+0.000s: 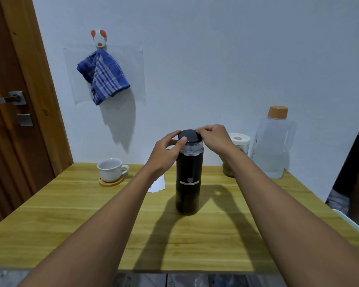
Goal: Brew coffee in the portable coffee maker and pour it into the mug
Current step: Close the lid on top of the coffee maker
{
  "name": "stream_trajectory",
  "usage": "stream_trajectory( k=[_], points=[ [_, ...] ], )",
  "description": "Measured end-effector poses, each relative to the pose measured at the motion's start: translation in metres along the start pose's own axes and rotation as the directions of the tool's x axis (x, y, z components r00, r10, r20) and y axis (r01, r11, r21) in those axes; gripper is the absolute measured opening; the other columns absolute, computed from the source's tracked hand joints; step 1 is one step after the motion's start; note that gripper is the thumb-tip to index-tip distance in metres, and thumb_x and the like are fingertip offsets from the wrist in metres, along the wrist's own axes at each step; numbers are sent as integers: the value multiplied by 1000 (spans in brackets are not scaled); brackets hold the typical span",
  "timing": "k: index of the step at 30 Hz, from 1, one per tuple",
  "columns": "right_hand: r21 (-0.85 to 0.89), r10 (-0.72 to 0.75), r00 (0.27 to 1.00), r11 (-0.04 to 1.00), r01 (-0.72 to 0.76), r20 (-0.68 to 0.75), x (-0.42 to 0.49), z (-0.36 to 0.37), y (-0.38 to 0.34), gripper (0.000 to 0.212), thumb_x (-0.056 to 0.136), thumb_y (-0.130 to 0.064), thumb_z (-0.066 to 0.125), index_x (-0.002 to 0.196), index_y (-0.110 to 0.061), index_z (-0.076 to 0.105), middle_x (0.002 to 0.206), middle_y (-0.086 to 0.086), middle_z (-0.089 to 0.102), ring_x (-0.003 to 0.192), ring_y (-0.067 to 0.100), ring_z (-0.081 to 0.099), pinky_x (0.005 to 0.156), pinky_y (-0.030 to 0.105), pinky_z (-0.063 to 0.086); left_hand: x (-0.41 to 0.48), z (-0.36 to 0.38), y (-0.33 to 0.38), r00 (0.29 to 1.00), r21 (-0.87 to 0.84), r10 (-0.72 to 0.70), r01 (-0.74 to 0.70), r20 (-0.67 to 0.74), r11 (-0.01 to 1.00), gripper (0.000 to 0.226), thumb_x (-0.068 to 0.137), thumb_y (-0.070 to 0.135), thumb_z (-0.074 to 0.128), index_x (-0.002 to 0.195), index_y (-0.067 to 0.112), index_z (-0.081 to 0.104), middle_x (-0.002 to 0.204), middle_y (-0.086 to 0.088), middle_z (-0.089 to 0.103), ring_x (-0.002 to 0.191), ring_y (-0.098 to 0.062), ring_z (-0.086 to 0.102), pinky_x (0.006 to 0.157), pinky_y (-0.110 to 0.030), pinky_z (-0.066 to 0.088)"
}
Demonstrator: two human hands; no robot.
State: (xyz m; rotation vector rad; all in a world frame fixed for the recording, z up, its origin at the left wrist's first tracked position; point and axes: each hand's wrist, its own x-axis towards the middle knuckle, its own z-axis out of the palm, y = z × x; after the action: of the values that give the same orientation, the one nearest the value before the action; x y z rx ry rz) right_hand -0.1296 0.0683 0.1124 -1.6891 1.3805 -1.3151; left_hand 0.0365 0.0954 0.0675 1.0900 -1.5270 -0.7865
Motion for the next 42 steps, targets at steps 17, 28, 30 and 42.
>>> stream_trajectory(
  k=[17,28,30,42],
  points=[
    [-55,-2,1000,998,4,31,1,0,2,31,95,-23,58,102,3,72,112,19,69,102,24,63,84,42,53,0,3,0,996,-68,21,-27,-92,997,19,90,47,69,107,37,67,109,7,73,89,8,68,79,-22,54],
    [-19,-138,968,989,145,211,-6,-8,27,60,84,-52,71,135,-24,59,120,-15,59,116,12,56,90,27,48,-3,6,1,995,-58,28,-33,-94,998,30,99,43,58,114,19,66,115,1,70,113,-15,64,102,-47,52],
    [-40,-149,967,986,161,207,-6,-10,30,62,83,-54,72,136,-25,59,122,-13,57,116,14,55,92,29,49,-3,6,1,995,-48,30,-35,-92,998,29,102,41,53,112,16,65,115,-1,70,113,-18,63,103,-48,51],
    [51,-111,959,994,101,261,-10,-15,29,42,96,-37,60,137,-26,57,135,-8,53,123,11,51,84,24,46,4,5,-2,995,-186,-83,70,-62,980,17,101,38,56,109,25,64,110,8,69,102,-12,64,75,-29,52]
  ],
)
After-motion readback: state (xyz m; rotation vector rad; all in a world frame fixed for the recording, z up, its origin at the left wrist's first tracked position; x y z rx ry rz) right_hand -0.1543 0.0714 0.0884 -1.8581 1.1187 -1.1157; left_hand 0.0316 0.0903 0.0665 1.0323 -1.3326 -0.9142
